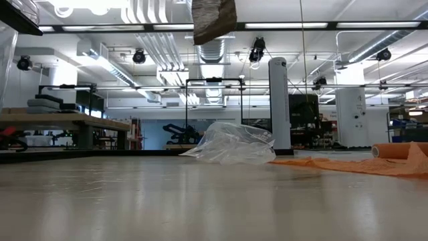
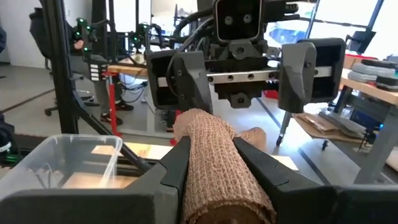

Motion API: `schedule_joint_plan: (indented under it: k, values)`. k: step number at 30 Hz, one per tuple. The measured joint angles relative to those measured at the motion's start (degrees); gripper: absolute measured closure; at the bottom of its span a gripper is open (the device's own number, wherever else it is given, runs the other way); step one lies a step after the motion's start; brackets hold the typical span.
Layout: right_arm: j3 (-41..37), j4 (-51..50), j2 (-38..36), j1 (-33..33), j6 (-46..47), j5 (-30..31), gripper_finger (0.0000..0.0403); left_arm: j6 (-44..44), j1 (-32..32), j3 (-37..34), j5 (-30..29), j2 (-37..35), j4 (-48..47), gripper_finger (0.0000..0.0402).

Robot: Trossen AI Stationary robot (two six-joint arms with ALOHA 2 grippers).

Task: Roll bandage
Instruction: Roll the brown bandage

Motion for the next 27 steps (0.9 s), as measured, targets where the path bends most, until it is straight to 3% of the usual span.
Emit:
schedule_joint_plan:
  k: [7,16,27]
  values:
    - [0.1,-0.7,-0.4,-0.2,-0.4,1.4,0.0312,-3.0,-0.2,-0.1,5.0,-2.0,-0.1,0.0116]
    - [0.8,-0.4,-0.4,-0.2,-0.9,1.6,0.0312,-0.5,-0.2,-0.1,5.8,1.3,0.2,0.0070]
    - [0.7,-0.6,-0.4,-0.2,-1.3,1.8,0.0312,1.0,-0.2,-0.1,7.7,4.3,3.7,0.0105]
